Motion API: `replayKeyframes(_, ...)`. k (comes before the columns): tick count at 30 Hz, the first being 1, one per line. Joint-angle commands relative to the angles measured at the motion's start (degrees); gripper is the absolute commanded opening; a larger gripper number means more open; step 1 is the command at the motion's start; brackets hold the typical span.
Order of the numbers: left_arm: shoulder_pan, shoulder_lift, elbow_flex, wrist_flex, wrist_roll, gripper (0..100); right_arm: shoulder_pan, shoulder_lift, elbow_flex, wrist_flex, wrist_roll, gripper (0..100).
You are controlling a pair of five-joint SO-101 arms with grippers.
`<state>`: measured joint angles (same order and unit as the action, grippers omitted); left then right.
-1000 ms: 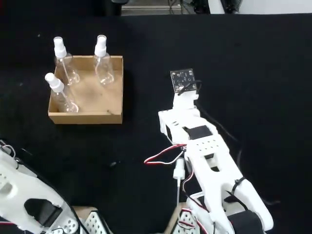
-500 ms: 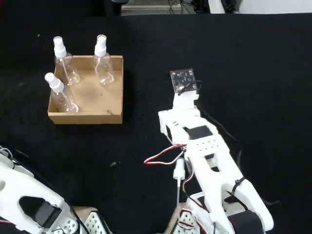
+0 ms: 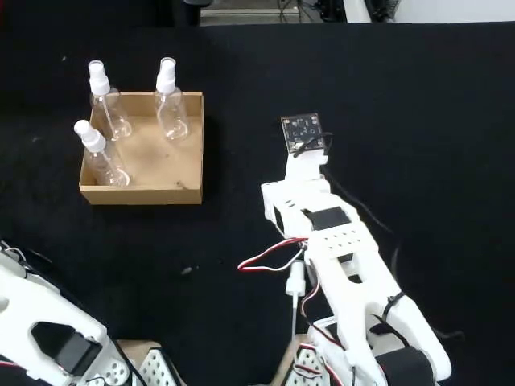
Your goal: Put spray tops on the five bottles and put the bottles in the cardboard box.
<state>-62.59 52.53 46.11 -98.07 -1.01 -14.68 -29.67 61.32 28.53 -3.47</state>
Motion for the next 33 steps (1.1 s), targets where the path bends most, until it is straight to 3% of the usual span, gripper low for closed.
replayKeyframes(1,-0.4,0.09,0.22,-1.58,-4.22,3,-0.62,-1.8,-0.48,-1.49,0.44,1.1)
replayKeyframes(5,-0.4,0.09,0.22,-1.58,-7.56,3,-0.62,-1.8,-0.48,-1.41,0.44,1.1)
replayKeyframes(33,-2.07,0.18,-3.74,-1.49,-5.89,3,-0.44,-1.8,-0.48,-1.32,0.44,1.1)
